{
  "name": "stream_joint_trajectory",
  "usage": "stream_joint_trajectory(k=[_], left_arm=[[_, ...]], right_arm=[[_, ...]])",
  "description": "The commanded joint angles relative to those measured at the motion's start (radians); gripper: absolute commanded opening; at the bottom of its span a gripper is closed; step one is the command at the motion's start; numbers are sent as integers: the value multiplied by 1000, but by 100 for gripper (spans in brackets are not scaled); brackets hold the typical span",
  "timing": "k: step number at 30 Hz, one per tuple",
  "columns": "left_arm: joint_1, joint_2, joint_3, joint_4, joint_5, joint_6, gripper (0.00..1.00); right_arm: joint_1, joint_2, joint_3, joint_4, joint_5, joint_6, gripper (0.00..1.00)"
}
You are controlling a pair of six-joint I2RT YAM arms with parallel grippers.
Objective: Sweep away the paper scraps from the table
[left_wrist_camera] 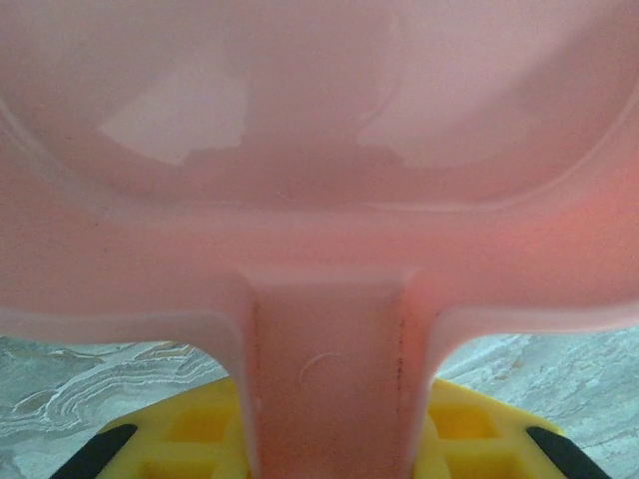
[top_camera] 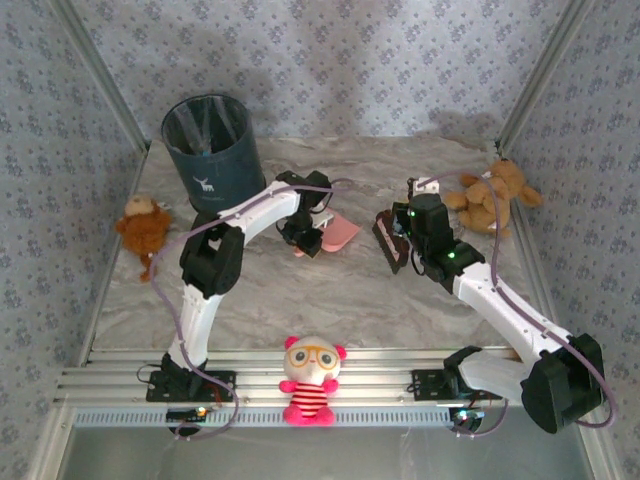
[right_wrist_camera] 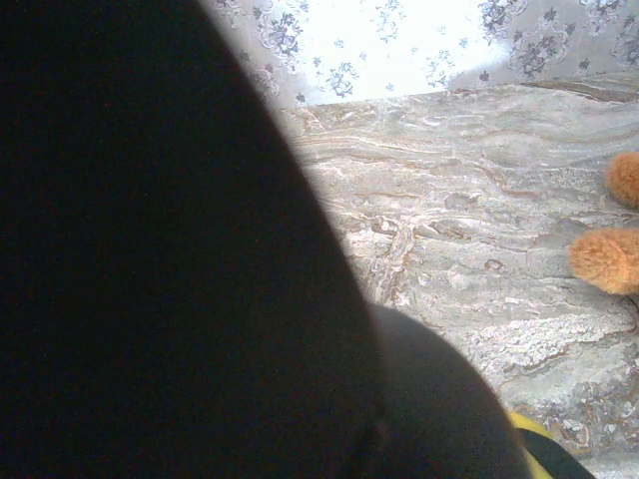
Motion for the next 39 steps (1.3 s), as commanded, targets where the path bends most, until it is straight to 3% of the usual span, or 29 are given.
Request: stream_joint_trajectory(k=[1, 11, 28, 39], left_arm=[[-8, 32, -9, -3, -4, 1, 1], [-9, 48, -22, -6, -23, 1, 5], [-9, 12, -71, 18, -72, 18, 45], [-9, -53, -100, 17, -64, 27, 52]], right_arm=[[-7, -19, 1, 10, 18, -12, 0], [-11, -20, -4, 11, 15, -7, 0], [-14, -25, -12, 15, 15, -4, 0], [-16, -25, -13, 22, 7, -10, 0]])
